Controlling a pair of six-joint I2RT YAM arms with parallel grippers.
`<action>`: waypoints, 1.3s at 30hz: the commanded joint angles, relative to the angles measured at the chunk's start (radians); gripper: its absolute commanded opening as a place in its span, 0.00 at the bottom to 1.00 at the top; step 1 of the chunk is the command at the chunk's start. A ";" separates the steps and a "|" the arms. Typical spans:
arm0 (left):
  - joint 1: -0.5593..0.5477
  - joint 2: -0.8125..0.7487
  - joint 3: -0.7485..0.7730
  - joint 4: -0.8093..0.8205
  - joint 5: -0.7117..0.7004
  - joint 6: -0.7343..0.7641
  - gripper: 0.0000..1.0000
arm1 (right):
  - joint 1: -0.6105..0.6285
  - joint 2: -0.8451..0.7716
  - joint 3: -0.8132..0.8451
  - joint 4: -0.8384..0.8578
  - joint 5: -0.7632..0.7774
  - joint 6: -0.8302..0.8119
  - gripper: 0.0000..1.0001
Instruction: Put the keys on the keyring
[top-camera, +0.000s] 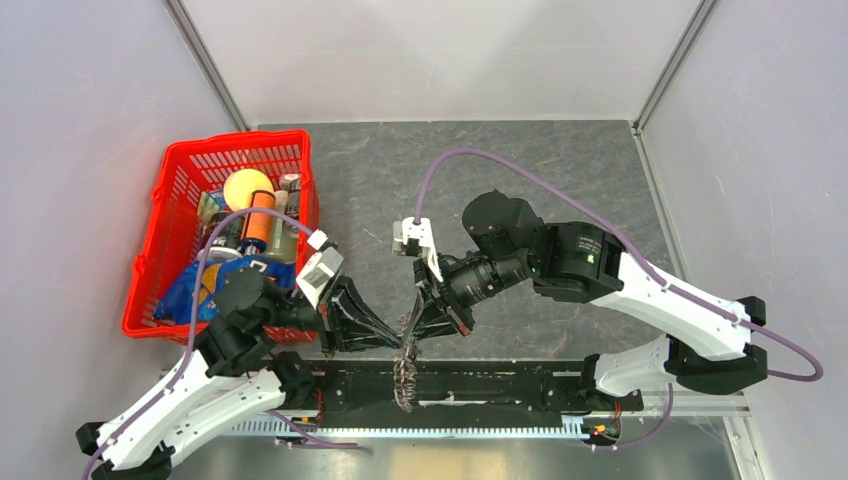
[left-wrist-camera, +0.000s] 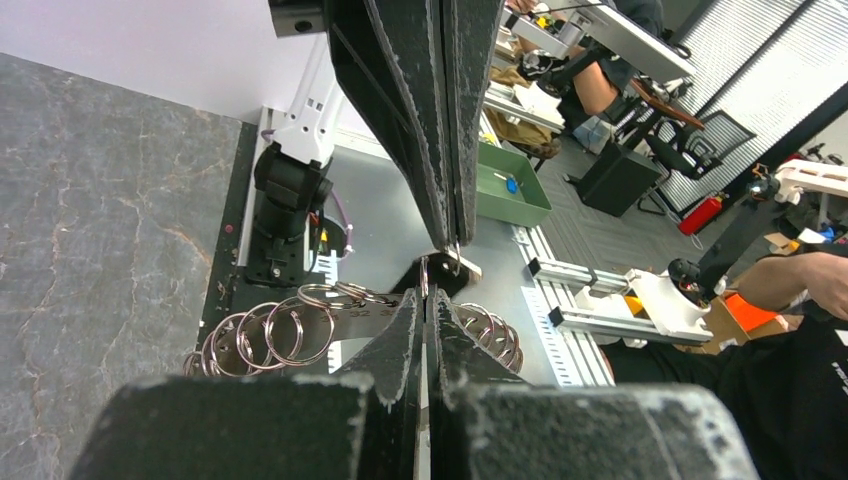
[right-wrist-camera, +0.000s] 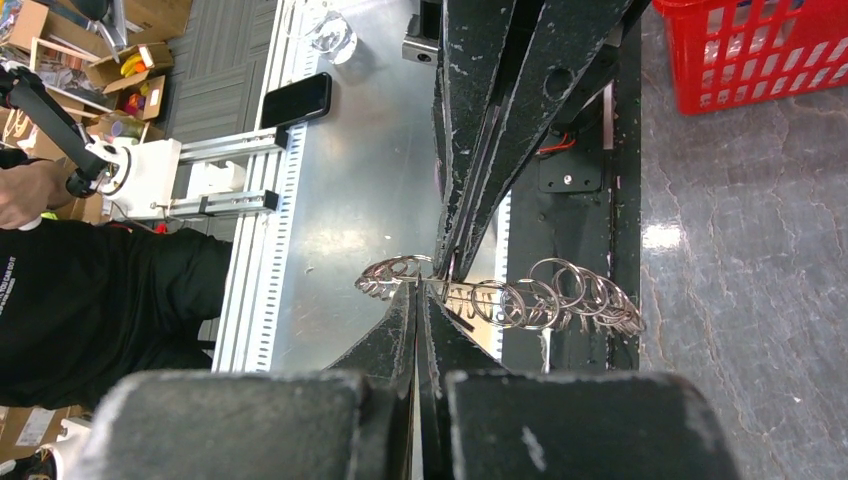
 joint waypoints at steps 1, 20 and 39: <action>-0.002 0.001 0.020 0.031 -0.039 0.029 0.02 | 0.002 -0.002 -0.022 0.048 -0.024 0.015 0.00; -0.002 -0.015 0.018 0.028 -0.036 0.031 0.02 | 0.002 -0.072 -0.045 0.056 0.029 0.036 0.00; -0.002 -0.020 0.027 0.029 -0.023 0.037 0.02 | 0.002 -0.080 -0.052 0.056 0.066 0.040 0.00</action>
